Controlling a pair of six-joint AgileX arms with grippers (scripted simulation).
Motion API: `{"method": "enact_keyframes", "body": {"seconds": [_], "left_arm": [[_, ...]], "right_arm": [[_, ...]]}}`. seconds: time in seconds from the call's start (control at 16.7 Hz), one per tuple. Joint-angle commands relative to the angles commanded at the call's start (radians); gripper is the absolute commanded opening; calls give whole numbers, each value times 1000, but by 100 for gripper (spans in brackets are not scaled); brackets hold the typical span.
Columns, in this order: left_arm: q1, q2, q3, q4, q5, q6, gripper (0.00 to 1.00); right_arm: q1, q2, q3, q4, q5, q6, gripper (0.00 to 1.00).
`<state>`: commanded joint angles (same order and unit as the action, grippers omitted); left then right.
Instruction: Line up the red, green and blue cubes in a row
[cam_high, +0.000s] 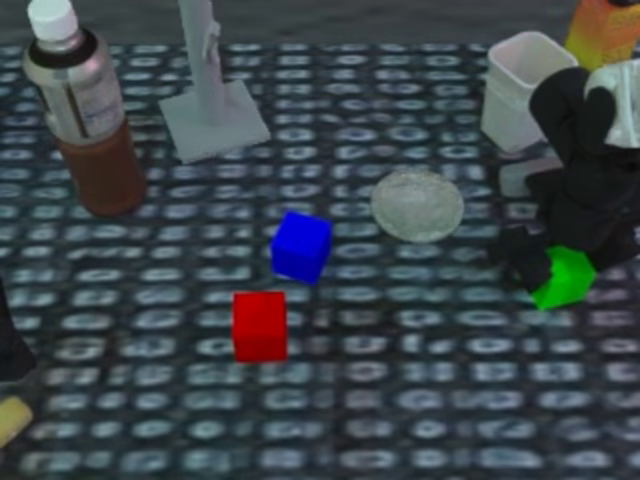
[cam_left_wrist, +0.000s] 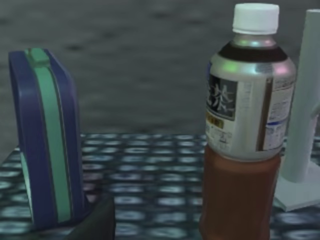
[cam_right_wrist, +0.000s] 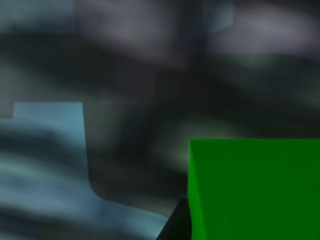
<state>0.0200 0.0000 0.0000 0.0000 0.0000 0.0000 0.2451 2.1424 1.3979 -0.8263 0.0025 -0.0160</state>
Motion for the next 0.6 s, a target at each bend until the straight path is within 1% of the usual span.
{"method": "enact_keyframes", "body": {"seconds": [0.36,0.6], "left_arm": [[0,0,0,0,0,0,100],[0,0,0,0,0,0,100]], "right_arm": [[-2,-4,4,-5,1,1,0],[3,-43,70,-113,0,0,0]]}}
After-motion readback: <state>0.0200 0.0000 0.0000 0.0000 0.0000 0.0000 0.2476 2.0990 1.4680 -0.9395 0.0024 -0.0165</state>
